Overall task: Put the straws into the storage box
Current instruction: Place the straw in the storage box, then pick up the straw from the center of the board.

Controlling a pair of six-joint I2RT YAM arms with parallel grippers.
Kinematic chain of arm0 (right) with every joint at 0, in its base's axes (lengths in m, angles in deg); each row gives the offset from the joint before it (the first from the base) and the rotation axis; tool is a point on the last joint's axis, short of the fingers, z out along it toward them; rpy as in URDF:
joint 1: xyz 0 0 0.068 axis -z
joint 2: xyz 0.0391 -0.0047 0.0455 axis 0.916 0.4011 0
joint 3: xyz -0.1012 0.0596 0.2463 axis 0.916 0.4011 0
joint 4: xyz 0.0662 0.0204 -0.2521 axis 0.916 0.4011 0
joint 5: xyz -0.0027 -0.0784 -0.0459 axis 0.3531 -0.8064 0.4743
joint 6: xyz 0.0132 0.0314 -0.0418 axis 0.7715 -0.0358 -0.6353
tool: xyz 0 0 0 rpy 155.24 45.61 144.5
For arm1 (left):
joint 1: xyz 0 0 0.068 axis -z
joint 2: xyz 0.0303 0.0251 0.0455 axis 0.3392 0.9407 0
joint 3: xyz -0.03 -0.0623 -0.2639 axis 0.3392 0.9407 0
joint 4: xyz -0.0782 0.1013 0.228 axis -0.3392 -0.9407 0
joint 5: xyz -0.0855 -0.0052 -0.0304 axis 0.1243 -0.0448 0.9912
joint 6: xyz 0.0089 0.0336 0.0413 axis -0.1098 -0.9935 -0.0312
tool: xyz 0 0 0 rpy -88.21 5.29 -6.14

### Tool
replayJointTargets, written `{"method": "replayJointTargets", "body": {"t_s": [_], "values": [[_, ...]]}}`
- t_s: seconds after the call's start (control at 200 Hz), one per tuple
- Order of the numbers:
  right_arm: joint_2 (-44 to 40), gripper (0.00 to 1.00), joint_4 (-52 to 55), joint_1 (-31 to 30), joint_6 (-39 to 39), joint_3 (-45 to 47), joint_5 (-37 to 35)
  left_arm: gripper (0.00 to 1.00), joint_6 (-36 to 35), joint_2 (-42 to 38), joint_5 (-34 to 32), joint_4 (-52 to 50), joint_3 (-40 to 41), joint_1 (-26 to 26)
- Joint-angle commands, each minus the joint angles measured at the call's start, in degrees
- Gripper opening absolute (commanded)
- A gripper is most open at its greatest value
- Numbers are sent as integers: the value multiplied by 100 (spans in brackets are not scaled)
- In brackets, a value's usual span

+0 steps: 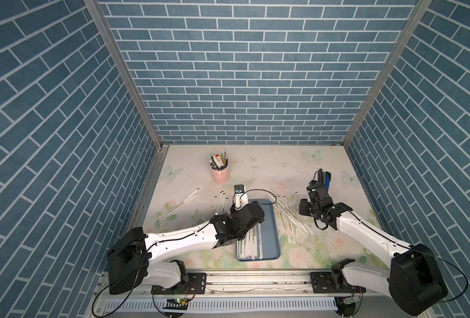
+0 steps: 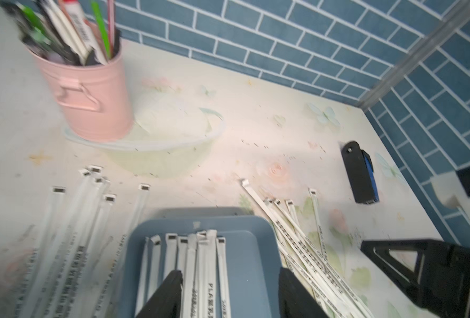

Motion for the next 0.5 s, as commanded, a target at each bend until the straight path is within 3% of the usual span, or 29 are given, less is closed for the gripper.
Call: {"method": "replayJointTargets", "body": {"t_s": [0.0,0.245,0.495], "values": [[257,37,48,11,-327,-28,154,60,-589,-275,-447,-253,262,-301],[961,36,-275,-27,-331,-186,172,61,-573,-587,-314,-110,595,-587],[1106,28,-299,-115,-504,-242,255,60,-489,-581,-258,3,698,-594]]}}
